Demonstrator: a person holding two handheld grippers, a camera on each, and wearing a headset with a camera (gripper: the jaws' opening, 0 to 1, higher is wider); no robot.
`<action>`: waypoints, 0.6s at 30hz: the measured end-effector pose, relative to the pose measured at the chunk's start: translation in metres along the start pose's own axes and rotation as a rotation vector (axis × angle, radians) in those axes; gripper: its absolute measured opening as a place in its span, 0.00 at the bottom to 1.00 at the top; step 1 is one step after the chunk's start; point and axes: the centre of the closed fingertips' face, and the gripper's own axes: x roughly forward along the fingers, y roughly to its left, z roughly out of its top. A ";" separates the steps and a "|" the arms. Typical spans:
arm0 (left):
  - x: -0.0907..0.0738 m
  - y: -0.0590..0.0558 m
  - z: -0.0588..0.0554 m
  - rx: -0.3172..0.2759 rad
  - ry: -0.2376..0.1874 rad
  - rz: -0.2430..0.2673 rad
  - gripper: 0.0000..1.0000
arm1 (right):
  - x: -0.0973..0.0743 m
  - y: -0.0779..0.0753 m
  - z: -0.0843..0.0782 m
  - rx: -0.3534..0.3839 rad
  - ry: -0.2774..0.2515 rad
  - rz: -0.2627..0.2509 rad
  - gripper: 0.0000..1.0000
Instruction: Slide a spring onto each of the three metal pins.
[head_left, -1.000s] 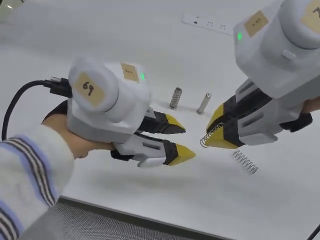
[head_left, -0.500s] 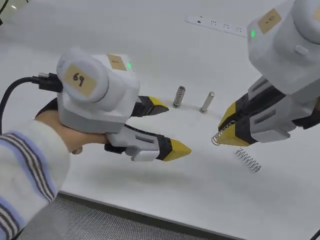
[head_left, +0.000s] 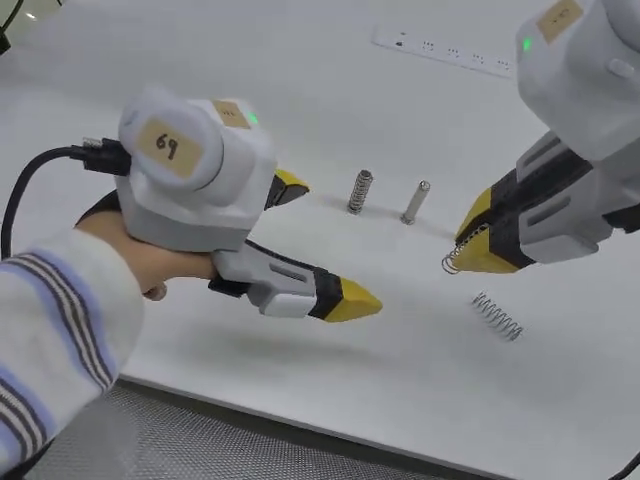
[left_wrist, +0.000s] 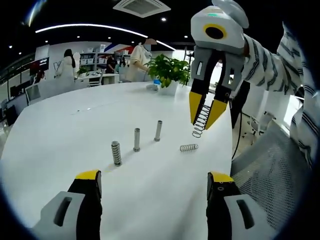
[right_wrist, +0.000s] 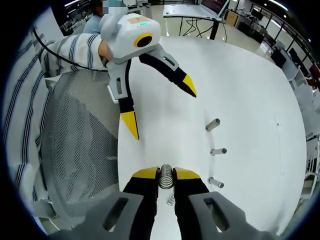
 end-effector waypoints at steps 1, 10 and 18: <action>0.000 0.001 0.000 -0.002 -0.004 0.004 0.87 | -0.001 -0.001 -0.001 -0.001 0.001 -0.004 0.08; 0.001 0.005 -0.006 -0.015 0.021 0.031 0.98 | -0.014 -0.031 -0.006 0.038 0.005 -0.045 0.08; 0.001 0.005 -0.007 -0.021 0.017 0.033 0.98 | -0.024 -0.053 -0.011 0.050 0.030 -0.077 0.08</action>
